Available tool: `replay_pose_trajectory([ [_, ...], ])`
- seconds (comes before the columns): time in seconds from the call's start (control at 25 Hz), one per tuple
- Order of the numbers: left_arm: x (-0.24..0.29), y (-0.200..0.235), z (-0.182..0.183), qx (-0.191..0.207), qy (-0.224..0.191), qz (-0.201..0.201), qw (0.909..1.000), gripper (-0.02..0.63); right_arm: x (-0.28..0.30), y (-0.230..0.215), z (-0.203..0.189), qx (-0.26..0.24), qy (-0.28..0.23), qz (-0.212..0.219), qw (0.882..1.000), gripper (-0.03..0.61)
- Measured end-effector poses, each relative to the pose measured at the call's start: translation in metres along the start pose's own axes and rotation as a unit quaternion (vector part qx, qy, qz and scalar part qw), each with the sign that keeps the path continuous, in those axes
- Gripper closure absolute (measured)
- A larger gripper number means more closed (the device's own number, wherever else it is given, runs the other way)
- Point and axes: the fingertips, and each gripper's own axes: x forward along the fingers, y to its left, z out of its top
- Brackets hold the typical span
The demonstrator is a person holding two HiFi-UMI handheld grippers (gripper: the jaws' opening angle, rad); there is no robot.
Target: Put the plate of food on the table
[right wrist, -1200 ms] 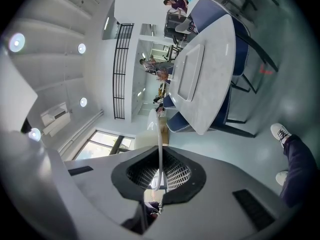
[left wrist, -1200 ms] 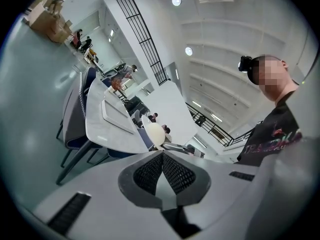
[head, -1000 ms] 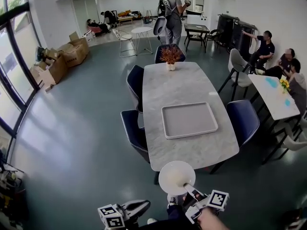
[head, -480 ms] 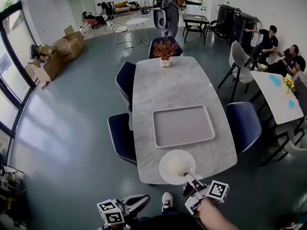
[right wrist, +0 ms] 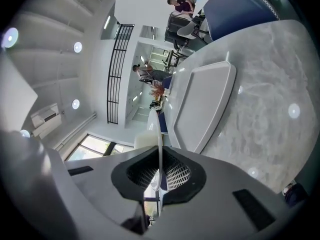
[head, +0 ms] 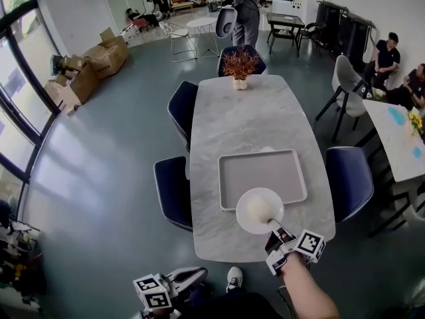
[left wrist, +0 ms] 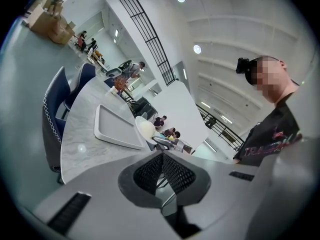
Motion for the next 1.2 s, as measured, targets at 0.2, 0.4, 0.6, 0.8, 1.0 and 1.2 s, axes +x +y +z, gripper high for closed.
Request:
replay_pose_trajectory([
  [0.2, -0.008, 0.011, 0.003, -0.012, 0.001, 0.01, 0.9999, 0.606, 0.029, -0.014, 0.033, 0.003, -0.02, -0.017, 1.0, 0.555],
  [0.4, -0.014, 0.02, 0.006, -0.021, 0.001, 0.024, 0.9995, 0.606, 0.057, -0.037, 0.071, 0.015, -0.047, -0.038, 0.998, 0.555],
  [0.6, -0.016, 0.028, -0.001, -0.031, -0.001, 0.035, 0.9989, 0.606, 0.083, -0.081, 0.108, 0.049, -0.072, -0.085, 0.993, 0.555],
  [0.8, -0.016, 0.03, -0.005, -0.039, -0.006, 0.044, 0.9982, 0.606, 0.1, -0.107, 0.126, 0.072, -0.084, -0.115, 0.987, 0.555],
  [1.0, -0.01, 0.029, -0.006, -0.038, -0.004, 0.047, 0.9982, 0.606, 0.12, -0.114, 0.128, 0.064, -0.07, -0.132, 0.987, 0.555],
  [1.2, -0.008, 0.033, -0.014, -0.053, -0.007, 0.045, 0.9975, 0.606, 0.138, -0.112, 0.123, 0.061, -0.058, -0.139, 0.987, 0.555],
])
